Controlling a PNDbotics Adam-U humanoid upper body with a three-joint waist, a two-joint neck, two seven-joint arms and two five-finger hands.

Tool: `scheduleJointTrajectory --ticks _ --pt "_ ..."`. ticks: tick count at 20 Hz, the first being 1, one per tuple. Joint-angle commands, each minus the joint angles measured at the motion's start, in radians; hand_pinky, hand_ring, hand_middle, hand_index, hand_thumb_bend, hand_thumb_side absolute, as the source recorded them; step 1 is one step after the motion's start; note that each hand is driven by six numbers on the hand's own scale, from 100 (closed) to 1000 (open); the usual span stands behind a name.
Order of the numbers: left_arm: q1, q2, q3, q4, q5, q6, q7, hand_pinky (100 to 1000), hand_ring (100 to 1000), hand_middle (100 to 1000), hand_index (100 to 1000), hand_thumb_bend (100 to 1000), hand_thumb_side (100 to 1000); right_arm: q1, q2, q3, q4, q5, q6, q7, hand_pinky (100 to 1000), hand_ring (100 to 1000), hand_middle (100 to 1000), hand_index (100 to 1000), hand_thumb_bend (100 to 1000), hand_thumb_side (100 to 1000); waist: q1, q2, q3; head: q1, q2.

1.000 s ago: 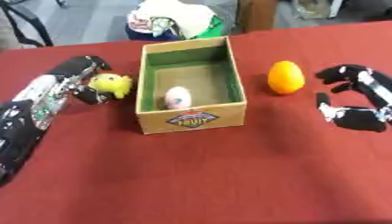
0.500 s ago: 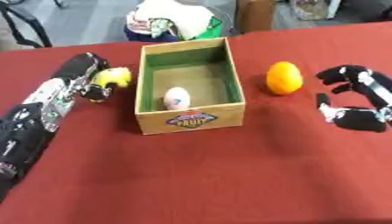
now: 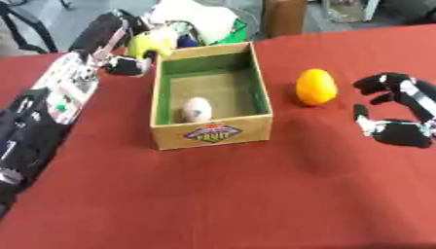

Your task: Pick up objects on the table and place them in the box.

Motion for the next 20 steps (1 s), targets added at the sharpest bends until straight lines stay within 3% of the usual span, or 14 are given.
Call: scheduleJointTrajectory --ticks 1,5,9,12,17,20 --pt "-0.037 -0.027 -0.033 -0.010 -0.010 -0.030 -0.039 647 463 416 571 206 100 -0.022 -0.016 -0.003 -0.008 -0.001 -0.003 0.005 754 814 765 799 100 100 -0.007 -0.022 -0.004 0.009 -0.005" --pt "-0.040 -0.082 -0.055 0.052 -0.034 -0.069 -0.068 656 492 454 603 224 100 -0.026 -0.012 -0.001 -0.008 -0.002 -0.004 0.009 754 814 765 799 100 100 -0.010 -0.022 -0.012 0.015 -0.009" --pt "-0.026 -0.104 -0.061 0.096 -0.015 -0.100 -0.085 689 616 601 714 362 100 -0.027 -0.012 -0.002 -0.007 -0.002 -0.005 0.009 754 813 765 799 100 100 -0.010 -0.021 -0.010 0.015 -0.014" --pt "-0.014 -0.095 -0.052 0.087 0.013 -0.100 -0.078 707 657 664 754 431 100 -0.026 -0.015 -0.005 -0.007 -0.001 -0.005 0.006 754 809 762 799 100 100 -0.009 -0.020 -0.006 0.011 -0.015" --pt "0.025 -0.055 -0.025 0.003 0.088 -0.074 -0.052 761 741 774 805 614 302 -0.026 -0.023 -0.009 -0.007 0.003 -0.004 0.003 746 761 744 792 100 104 -0.007 -0.018 0.006 0.003 -0.017" --pt "0.062 -0.024 0.005 -0.081 0.148 -0.040 -0.024 749 710 748 796 606 306 -0.029 -0.031 -0.016 -0.006 0.006 -0.004 -0.003 740 754 742 793 100 103 -0.006 -0.017 0.014 -0.002 -0.020"
